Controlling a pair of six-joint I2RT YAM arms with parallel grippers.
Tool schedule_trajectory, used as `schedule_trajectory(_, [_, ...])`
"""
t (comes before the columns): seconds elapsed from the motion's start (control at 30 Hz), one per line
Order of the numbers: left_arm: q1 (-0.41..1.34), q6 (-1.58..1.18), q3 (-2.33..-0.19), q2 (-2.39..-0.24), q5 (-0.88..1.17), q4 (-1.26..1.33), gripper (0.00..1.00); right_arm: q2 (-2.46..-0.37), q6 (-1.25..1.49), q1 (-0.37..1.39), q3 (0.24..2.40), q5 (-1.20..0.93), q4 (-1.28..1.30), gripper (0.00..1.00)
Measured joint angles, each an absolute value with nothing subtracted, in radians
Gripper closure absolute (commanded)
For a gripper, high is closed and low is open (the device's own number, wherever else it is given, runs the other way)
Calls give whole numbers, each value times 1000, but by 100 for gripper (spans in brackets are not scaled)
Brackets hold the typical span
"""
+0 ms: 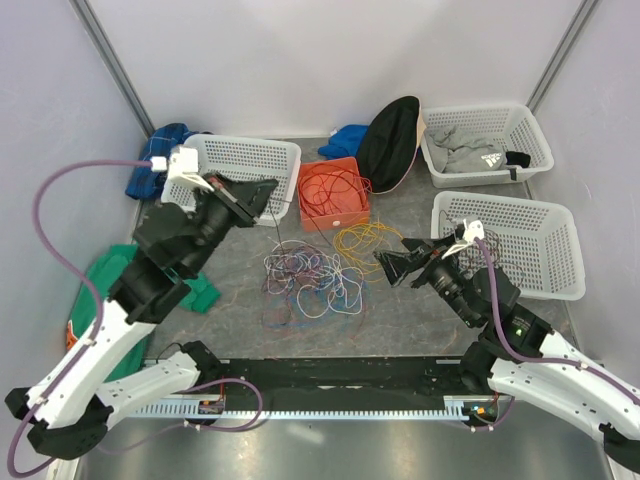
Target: Untangle the cables
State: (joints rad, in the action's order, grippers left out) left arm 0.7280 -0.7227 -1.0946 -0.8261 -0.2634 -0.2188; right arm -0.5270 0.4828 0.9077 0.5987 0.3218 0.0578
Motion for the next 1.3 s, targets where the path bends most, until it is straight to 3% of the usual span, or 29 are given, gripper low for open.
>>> schedule_trajectory(0.37, [728,-621,-1557,-949,-27,-322,98,-627,484,908,673,94,-64,4])
schedule_trajectory(0.7, [728,-620,-1654,-1046,81,-370,98,-966,481,956,766,-96,-268,4])
schedule_trajectory(1.03, [728,-620,-1658,-1051,89,-382,98,-1273,418,1052,855,-52,-371,5])
schedule_trajectory(1.2, [728,-621,-1654,-1048,89,-389,98,-1408,411,1052,878,57,-488,16])
schedule_trajectory(1.3, [728,-620,-1640,-1036,86,-390,98,-1493,403,1052,905,117,-563,39])
